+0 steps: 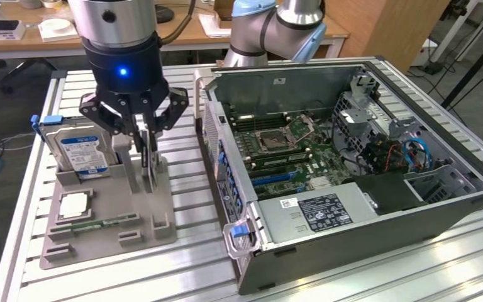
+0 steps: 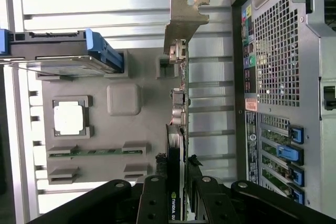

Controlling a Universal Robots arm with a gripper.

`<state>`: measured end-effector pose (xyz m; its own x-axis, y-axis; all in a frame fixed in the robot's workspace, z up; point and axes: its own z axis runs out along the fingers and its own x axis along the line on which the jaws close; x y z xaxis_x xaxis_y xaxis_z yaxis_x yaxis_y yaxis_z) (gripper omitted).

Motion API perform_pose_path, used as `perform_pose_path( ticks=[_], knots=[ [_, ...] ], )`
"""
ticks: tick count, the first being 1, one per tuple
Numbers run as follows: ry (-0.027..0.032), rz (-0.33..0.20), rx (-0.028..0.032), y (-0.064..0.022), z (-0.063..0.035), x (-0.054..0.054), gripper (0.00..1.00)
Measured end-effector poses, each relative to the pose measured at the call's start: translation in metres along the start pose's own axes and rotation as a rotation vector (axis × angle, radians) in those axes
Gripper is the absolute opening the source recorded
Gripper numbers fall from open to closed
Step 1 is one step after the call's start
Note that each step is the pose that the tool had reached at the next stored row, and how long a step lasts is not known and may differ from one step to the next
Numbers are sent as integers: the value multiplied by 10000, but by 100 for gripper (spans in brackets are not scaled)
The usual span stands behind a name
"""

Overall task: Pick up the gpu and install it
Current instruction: 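Pick up the gpu and move the gpu toward the slot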

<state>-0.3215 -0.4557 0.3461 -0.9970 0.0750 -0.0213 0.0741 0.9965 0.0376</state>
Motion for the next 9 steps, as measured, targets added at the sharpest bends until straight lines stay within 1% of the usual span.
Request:
perform_pose_path(
  ticks=[9],
  knots=[
    [-1,0,9,3,-67,-1,26]
  ],
)
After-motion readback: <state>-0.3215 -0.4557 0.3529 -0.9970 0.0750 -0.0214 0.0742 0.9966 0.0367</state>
